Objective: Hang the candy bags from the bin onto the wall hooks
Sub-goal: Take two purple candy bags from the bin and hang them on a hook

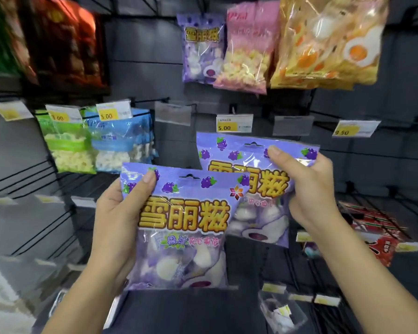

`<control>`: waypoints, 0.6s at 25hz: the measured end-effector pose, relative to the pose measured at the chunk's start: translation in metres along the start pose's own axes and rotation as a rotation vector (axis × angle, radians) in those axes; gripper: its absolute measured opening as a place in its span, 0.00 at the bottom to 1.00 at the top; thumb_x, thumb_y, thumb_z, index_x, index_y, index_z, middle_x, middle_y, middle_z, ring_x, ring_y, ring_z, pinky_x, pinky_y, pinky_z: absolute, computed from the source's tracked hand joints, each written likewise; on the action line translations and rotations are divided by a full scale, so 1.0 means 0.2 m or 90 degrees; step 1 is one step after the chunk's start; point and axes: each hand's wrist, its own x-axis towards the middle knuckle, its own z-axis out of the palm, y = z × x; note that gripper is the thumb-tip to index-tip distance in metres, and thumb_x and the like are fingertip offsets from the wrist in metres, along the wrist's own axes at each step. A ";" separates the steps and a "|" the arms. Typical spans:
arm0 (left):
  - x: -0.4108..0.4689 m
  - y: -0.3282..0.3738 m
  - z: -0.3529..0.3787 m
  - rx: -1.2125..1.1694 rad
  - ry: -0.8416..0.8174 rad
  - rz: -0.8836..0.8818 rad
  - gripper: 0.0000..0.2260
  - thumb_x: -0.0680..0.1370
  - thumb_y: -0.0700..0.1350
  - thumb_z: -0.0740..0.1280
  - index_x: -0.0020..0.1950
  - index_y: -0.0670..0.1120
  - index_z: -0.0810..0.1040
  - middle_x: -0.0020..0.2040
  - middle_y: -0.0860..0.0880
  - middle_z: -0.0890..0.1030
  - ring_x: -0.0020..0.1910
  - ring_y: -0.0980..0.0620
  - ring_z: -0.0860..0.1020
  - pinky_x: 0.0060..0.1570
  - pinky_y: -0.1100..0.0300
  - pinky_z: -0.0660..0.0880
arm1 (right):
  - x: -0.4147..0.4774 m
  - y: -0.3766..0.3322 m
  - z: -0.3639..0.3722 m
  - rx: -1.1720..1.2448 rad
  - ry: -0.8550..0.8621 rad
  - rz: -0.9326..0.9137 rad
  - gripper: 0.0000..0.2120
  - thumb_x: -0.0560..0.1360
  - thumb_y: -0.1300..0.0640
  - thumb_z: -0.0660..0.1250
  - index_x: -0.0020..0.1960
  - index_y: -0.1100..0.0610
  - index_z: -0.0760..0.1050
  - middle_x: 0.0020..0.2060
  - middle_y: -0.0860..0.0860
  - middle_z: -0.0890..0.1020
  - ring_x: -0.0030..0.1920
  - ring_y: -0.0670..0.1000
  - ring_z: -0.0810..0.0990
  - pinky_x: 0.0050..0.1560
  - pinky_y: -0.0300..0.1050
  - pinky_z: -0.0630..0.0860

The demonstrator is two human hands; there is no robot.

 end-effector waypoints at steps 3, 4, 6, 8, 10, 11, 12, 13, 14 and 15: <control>0.16 0.09 -0.01 -0.020 -0.015 0.033 0.06 0.72 0.46 0.69 0.44 0.47 0.83 0.39 0.46 0.87 0.35 0.49 0.85 0.35 0.56 0.82 | 0.22 -0.08 0.17 0.019 -0.050 -0.042 0.08 0.69 0.64 0.72 0.33 0.54 0.82 0.32 0.47 0.86 0.33 0.48 0.85 0.34 0.42 0.80; 0.22 0.12 -0.01 -0.021 -0.016 0.051 0.05 0.72 0.46 0.69 0.43 0.48 0.84 0.39 0.47 0.87 0.34 0.50 0.85 0.35 0.56 0.82 | 0.29 -0.11 0.23 0.021 -0.061 -0.052 0.08 0.70 0.64 0.72 0.34 0.54 0.82 0.32 0.48 0.86 0.33 0.49 0.85 0.34 0.43 0.80; 0.35 0.20 -0.04 -0.027 -0.025 0.079 0.05 0.71 0.46 0.69 0.43 0.48 0.84 0.38 0.47 0.87 0.34 0.51 0.85 0.35 0.55 0.82 | 0.43 -0.17 0.38 0.034 -0.070 -0.070 0.06 0.70 0.65 0.72 0.36 0.56 0.82 0.32 0.50 0.86 0.33 0.51 0.86 0.34 0.45 0.81; 0.50 0.29 -0.06 -0.031 -0.052 0.096 0.08 0.70 0.48 0.70 0.45 0.46 0.83 0.41 0.44 0.87 0.35 0.48 0.85 0.37 0.50 0.83 | 0.55 -0.21 0.53 0.055 -0.081 -0.077 0.06 0.70 0.65 0.72 0.36 0.57 0.81 0.32 0.51 0.86 0.33 0.52 0.86 0.33 0.47 0.81; 0.65 0.39 -0.07 -0.034 -0.105 0.111 0.11 0.68 0.49 0.71 0.46 0.45 0.84 0.43 0.42 0.87 0.37 0.46 0.85 0.35 0.50 0.83 | 0.66 -0.24 0.67 0.052 -0.092 -0.078 0.05 0.70 0.64 0.73 0.37 0.57 0.79 0.32 0.52 0.86 0.33 0.54 0.86 0.32 0.48 0.81; 0.73 0.44 -0.07 -0.038 -0.139 0.116 0.12 0.67 0.49 0.71 0.46 0.45 0.84 0.43 0.42 0.87 0.36 0.46 0.85 0.33 0.52 0.82 | 0.71 -0.25 0.73 0.040 -0.086 -0.080 0.04 0.70 0.63 0.73 0.38 0.57 0.79 0.33 0.52 0.86 0.33 0.54 0.86 0.32 0.48 0.81; 0.82 0.49 -0.07 -0.037 -0.169 0.119 0.11 0.66 0.50 0.71 0.45 0.46 0.84 0.42 0.42 0.87 0.36 0.46 0.85 0.32 0.53 0.81 | 0.76 -0.26 0.79 0.031 -0.077 -0.078 0.04 0.70 0.62 0.73 0.39 0.58 0.79 0.33 0.53 0.86 0.33 0.54 0.86 0.33 0.49 0.82; 0.91 0.53 -0.07 -0.031 -0.193 0.122 0.11 0.66 0.50 0.72 0.43 0.46 0.85 0.40 0.43 0.87 0.34 0.47 0.85 0.32 0.55 0.81 | 0.82 -0.26 0.83 0.027 -0.066 -0.074 0.03 0.71 0.62 0.73 0.40 0.58 0.79 0.33 0.53 0.86 0.33 0.54 0.86 0.34 0.50 0.83; 1.00 0.57 -0.06 -0.022 -0.215 0.129 0.10 0.66 0.50 0.72 0.42 0.46 0.85 0.39 0.44 0.87 0.33 0.48 0.85 0.31 0.55 0.80 | 0.87 -0.27 0.87 0.029 -0.057 -0.065 0.02 0.71 0.62 0.72 0.42 0.59 0.79 0.34 0.54 0.86 0.33 0.54 0.86 0.35 0.51 0.83; 1.08 0.61 -0.05 -0.016 -0.236 0.134 0.09 0.66 0.50 0.72 0.41 0.46 0.85 0.39 0.44 0.87 0.32 0.48 0.84 0.31 0.55 0.80 | 0.92 -0.27 0.90 0.032 -0.051 -0.050 0.03 0.71 0.61 0.72 0.44 0.60 0.80 0.35 0.54 0.86 0.34 0.55 0.86 0.36 0.53 0.84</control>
